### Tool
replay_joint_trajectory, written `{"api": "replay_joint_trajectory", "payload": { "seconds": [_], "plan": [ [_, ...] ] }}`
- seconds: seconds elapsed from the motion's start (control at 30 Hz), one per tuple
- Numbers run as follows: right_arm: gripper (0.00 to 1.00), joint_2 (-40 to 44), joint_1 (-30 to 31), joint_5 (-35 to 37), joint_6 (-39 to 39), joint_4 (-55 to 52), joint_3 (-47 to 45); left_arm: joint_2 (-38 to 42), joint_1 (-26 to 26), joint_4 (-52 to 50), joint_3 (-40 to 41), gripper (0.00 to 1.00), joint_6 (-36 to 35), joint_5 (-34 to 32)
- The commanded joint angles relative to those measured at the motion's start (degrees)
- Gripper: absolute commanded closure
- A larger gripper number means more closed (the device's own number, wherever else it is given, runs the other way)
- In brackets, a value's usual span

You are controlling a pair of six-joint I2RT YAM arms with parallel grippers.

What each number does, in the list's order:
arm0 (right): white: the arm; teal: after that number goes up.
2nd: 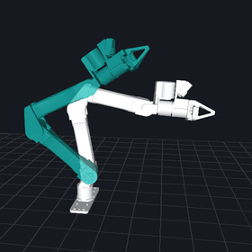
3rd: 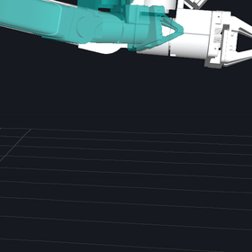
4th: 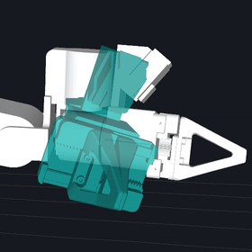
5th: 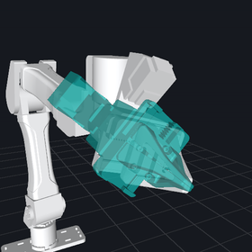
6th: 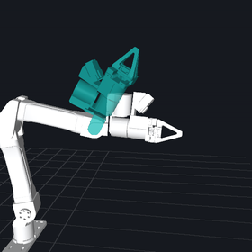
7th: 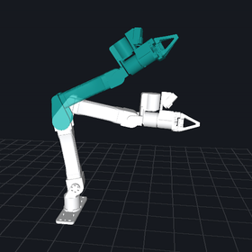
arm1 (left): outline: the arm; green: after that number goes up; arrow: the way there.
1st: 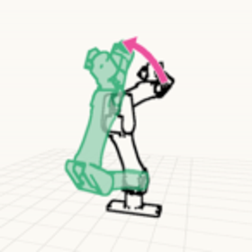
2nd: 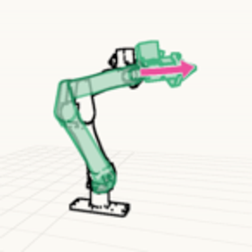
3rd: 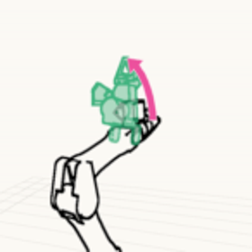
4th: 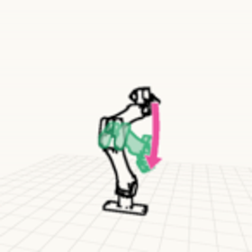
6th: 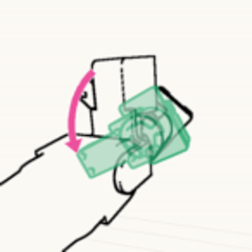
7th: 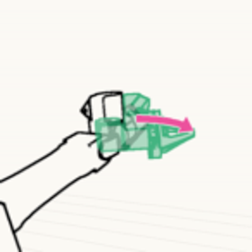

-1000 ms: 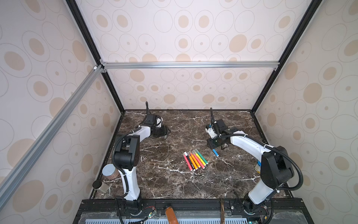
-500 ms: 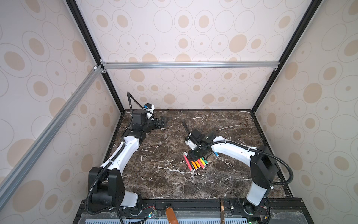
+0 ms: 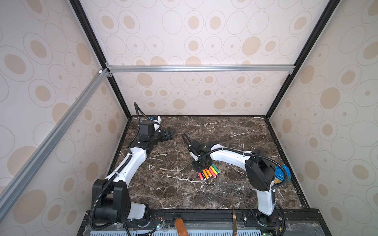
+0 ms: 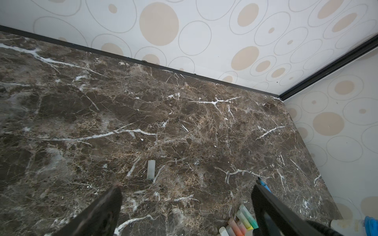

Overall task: Remove pen caps from pens
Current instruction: Pick up the pen from the center of the table.

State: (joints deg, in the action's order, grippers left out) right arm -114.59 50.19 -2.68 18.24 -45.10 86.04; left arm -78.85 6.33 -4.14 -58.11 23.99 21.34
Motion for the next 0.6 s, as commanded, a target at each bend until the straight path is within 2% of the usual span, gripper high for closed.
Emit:
{"api": "replay_joint_trajectory", "payload": {
  "seconds": [0.0, 0.57],
  "plan": [
    [0.63, -1.6, 1.0, 0.9, 1.2, -1.8, 1.2, 1.2, -0.8, -0.8, -0.6, 0.0, -0.8, -1.0],
    [0.74, -6.7, 2.1, 1.4, 1.9, -1.2, 1.6, 1.2, -1.7, -0.4, -0.3, 0.0, -0.6, 0.2]
  ]
}}
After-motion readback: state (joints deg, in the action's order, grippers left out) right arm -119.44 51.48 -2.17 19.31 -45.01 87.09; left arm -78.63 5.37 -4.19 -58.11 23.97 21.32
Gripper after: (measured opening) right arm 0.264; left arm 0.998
